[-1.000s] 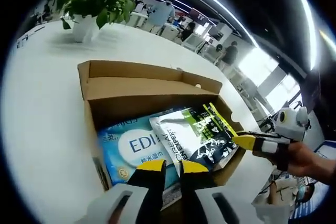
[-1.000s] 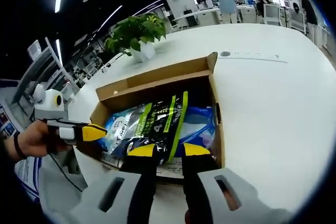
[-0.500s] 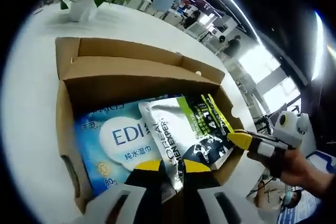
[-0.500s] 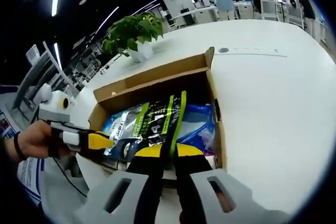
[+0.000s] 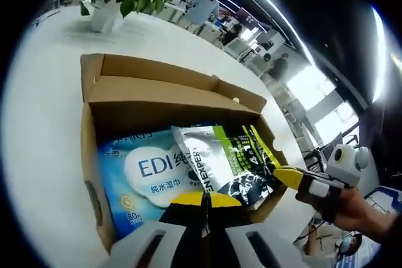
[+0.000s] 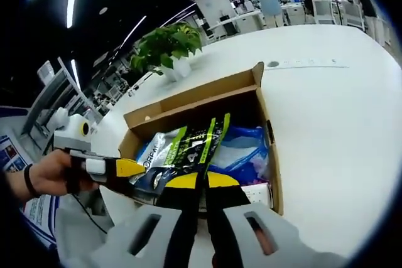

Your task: Operate the shoe box by opening the lid, removing the specified soft item, and placing it in the target area until the item is outside and the box remains undamaged.

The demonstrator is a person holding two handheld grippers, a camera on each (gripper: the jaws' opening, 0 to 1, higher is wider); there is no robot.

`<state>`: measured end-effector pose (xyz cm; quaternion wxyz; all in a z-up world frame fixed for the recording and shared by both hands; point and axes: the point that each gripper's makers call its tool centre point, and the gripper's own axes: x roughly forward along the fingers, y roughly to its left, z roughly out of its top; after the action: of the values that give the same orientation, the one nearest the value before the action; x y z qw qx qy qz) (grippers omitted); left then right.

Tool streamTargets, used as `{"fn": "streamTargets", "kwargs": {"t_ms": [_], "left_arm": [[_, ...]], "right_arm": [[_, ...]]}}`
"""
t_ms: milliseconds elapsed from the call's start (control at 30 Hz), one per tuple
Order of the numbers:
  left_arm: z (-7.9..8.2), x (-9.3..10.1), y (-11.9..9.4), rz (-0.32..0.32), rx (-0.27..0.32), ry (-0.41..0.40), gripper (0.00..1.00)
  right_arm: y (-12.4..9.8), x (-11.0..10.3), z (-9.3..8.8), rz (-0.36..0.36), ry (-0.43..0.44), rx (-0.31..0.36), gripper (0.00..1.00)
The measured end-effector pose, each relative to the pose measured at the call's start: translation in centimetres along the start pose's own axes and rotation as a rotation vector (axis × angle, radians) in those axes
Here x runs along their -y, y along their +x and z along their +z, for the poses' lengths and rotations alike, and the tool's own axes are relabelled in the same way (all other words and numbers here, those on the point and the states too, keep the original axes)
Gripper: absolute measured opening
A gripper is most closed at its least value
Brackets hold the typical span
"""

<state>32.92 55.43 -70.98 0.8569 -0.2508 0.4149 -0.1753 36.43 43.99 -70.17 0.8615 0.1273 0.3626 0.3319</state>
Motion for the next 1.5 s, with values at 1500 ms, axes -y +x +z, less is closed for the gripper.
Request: {"fn": "streamTargets", "kwargs": {"t_ms": [1500], "left_arm": [[-0.3, 14.2, 3.8, -0.184, -0.074, 0.32, 0.0]], "right_arm": [[-13.8, 6.4, -0.3, -0.152, 0.09, 0.222, 0.02]]}}
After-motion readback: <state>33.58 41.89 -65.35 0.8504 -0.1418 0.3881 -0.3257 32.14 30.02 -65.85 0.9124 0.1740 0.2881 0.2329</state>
